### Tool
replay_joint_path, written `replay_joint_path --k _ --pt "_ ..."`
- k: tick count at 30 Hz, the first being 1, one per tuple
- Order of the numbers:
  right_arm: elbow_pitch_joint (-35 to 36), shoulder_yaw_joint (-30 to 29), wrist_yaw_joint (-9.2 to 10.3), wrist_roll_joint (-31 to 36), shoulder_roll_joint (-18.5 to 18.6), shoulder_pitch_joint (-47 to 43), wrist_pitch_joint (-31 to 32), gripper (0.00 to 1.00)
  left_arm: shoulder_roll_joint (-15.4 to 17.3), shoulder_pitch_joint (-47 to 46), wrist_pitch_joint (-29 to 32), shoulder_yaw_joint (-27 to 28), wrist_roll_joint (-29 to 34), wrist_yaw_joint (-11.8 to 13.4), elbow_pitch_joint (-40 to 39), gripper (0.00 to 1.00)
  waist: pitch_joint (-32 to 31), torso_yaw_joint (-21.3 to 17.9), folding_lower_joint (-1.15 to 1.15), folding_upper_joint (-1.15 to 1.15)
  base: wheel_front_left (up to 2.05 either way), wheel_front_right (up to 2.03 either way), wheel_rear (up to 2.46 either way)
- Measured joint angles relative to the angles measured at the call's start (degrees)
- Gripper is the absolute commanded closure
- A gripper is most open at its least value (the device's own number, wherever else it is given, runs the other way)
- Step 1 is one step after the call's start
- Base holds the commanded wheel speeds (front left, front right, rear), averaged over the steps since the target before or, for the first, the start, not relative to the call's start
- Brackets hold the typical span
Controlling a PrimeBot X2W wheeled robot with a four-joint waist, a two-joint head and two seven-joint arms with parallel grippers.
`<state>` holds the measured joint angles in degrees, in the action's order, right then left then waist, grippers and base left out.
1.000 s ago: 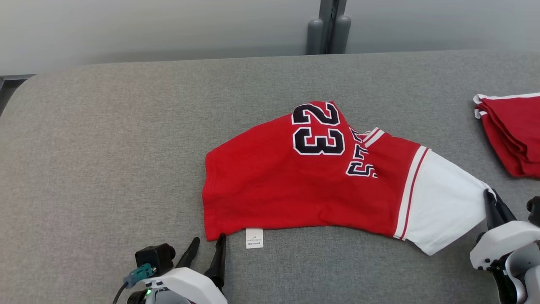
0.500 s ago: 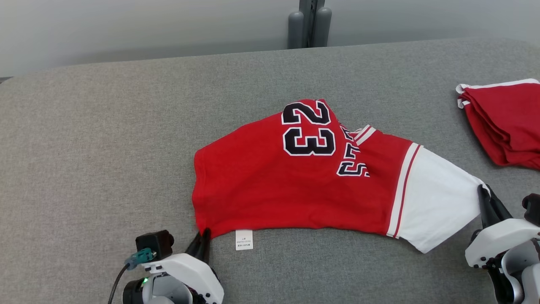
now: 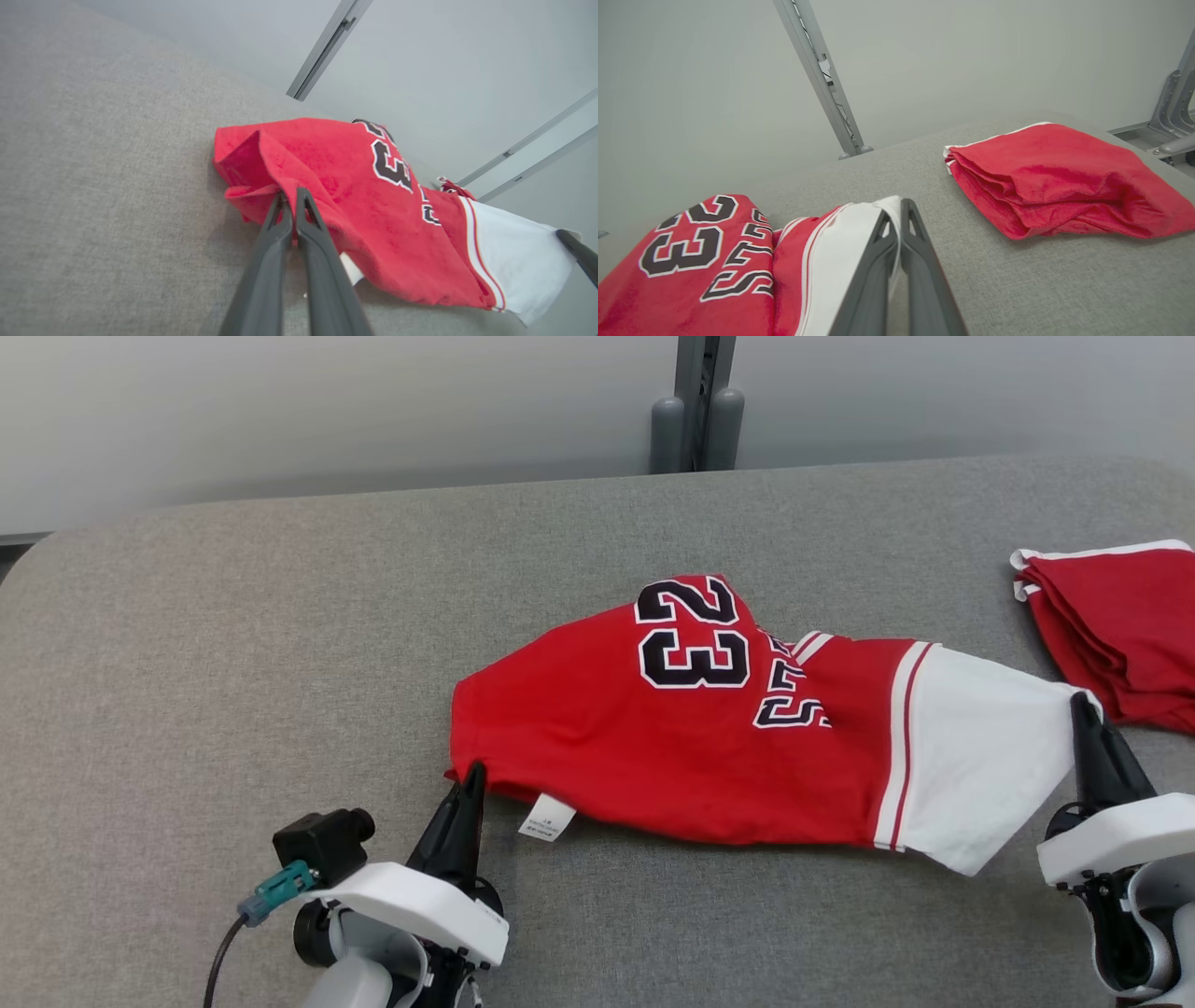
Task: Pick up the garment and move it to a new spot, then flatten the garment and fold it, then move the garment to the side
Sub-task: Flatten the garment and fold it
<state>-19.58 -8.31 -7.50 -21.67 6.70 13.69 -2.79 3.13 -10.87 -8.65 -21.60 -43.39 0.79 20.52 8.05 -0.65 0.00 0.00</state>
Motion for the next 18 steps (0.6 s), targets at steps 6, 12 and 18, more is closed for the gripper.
replay_joint_path --k 6,12,18 --pt "11.69 -0.14 0.01 -11.35 -0.36 -1.69 2.74 1.00 0.79 0.72 -0.13 1.71 -2.56 -1.32 -11.47 1.00 -2.14 0.05 0.00 0.00 0.00 0.00 0.00" --pt "24.99 -1.12 0.02 -16.27 0.68 -4.07 4.97 1.00 2.09 1.13 1.46 3.04 -3.48 -0.42 -24.92 1.00 -3.74 -0.87 0.00 0.00 0.00 0.00 0.00" --pt "38.08 -3.09 0.02 -18.28 0.30 -5.86 6.43 1.00 4.17 1.15 4.24 3.83 -3.35 1.65 -37.93 1.00 -4.65 -2.53 0.00 0.00 0.00 0.00 0.00"
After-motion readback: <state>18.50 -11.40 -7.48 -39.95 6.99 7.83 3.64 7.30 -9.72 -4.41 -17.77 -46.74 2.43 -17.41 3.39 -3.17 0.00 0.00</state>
